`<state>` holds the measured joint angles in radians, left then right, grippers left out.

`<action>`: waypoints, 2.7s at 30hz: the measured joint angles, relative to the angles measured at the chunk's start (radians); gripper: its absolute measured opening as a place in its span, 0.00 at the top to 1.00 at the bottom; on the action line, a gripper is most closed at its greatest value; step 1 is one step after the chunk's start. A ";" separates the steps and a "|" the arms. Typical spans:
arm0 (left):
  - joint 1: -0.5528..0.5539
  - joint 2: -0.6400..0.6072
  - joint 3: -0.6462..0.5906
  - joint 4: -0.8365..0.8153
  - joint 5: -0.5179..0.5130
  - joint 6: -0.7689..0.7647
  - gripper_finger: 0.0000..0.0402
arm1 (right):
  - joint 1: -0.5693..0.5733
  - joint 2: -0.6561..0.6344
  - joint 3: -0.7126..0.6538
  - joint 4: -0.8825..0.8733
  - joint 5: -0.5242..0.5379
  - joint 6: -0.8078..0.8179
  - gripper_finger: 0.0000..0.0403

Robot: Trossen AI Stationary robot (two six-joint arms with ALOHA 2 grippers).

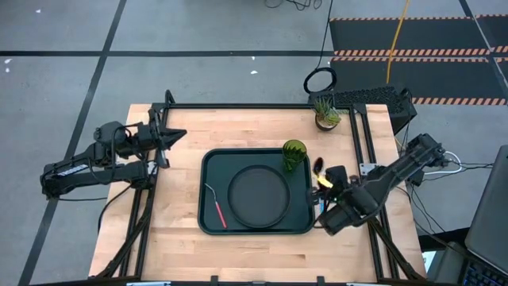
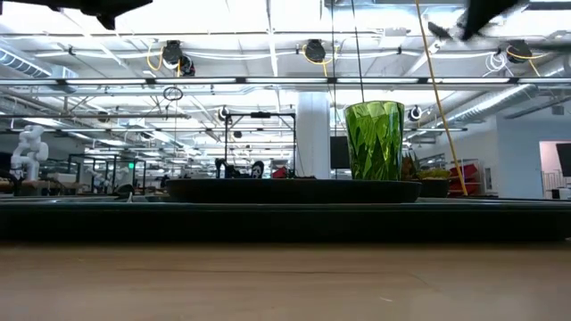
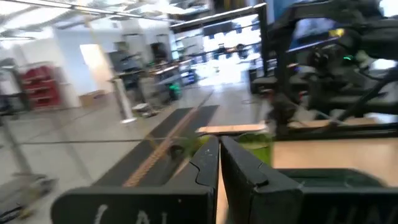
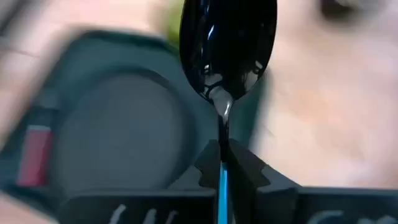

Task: Pick and place plate/cup/fork/spoon on tray
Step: Put the blue spoon to the left of the pink fork on the black tray

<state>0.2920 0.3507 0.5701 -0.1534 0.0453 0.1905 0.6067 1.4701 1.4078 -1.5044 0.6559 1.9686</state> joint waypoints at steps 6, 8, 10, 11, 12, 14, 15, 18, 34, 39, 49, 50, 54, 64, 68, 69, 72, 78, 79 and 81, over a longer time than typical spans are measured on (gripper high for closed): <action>-0.001 0.070 0.000 0.111 0.292 -0.117 0.95 | 0.008 0.048 0.153 0.214 0.300 -0.430 1.00; -0.006 0.114 0.000 0.150 0.346 -0.114 0.93 | 0.001 0.051 0.151 0.376 0.397 -0.651 1.00; -0.025 0.166 0.000 0.172 0.353 -0.110 0.88 | -0.014 0.051 0.134 0.580 0.465 -0.905 1.00; -0.035 0.194 0.000 0.186 0.348 -0.100 0.84 | -0.024 0.051 0.124 0.690 0.496 -1.043 1.00; -0.049 0.224 0.000 0.195 0.335 -0.083 0.80 | -0.036 0.051 0.110 0.804 0.520 -1.183 1.00; -0.080 0.291 0.000 0.217 0.277 -0.058 0.71 | -0.066 0.050 0.073 1.042 0.525 -1.466 1.00; -0.098 0.324 0.000 0.229 0.237 -0.046 0.66 | -0.081 0.050 0.049 1.155 0.520 -1.588 1.00; -0.146 0.426 -0.001 0.299 0.154 0.002 0.52 | -0.136 0.049 -0.041 1.431 0.433 -1.851 1.00; -0.289 0.777 0.063 0.565 0.208 -0.033 0.30 | -0.320 0.050 -0.244 1.793 -0.010 -2.128 1.00; -0.300 0.868 0.064 0.720 0.180 -0.028 0.30 | -0.319 0.047 -0.243 1.868 -0.108 -2.182 1.00; -0.307 0.894 0.066 0.803 0.149 -0.114 0.30 | -0.337 0.049 -0.243 1.866 -0.103 -2.182 1.00; -0.310 0.894 0.066 0.805 0.131 -0.123 0.30 | -0.340 0.049 -0.243 1.870 -0.092 -2.174 1.00; -0.338 0.894 0.066 0.811 -0.025 -0.132 0.30 | -0.353 0.062 -0.243 1.910 0.014 -2.164 1.00; -0.429 0.894 0.066 0.807 -0.494 -0.019 0.30 | -0.364 0.215 -0.243 2.273 0.206 -2.331 1.00; -0.435 0.894 0.066 0.792 -0.518 -0.005 0.30 | -0.364 0.249 -0.243 2.393 0.207 -2.416 1.00; -0.435 0.894 0.066 0.788 -0.518 -0.005 0.30 | -0.364 0.253 -0.243 2.407 0.206 -2.428 1.00; -0.434 0.893 0.066 0.778 -0.520 -0.005 0.30 | -0.364 0.257 -0.243 2.431 0.152 -2.411 1.00; -0.430 0.893 0.066 0.780 -0.569 -0.005 0.30 | -0.378 0.265 -0.243 2.436 0.091 -2.358 1.00; -0.429 0.893 0.066 0.782 -0.571 -0.006 0.30 | -0.380 0.268 -0.243 2.434 0.082 -2.354 1.00; -0.429 0.893 0.066 0.778 -0.573 -0.009 0.33 | -0.385 0.270 -0.243 2.431 0.060 -2.341 1.00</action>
<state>-0.1371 1.2442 0.6361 0.6247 -0.5278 0.1818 0.2218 1.7401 1.1648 0.9267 0.7164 -0.3724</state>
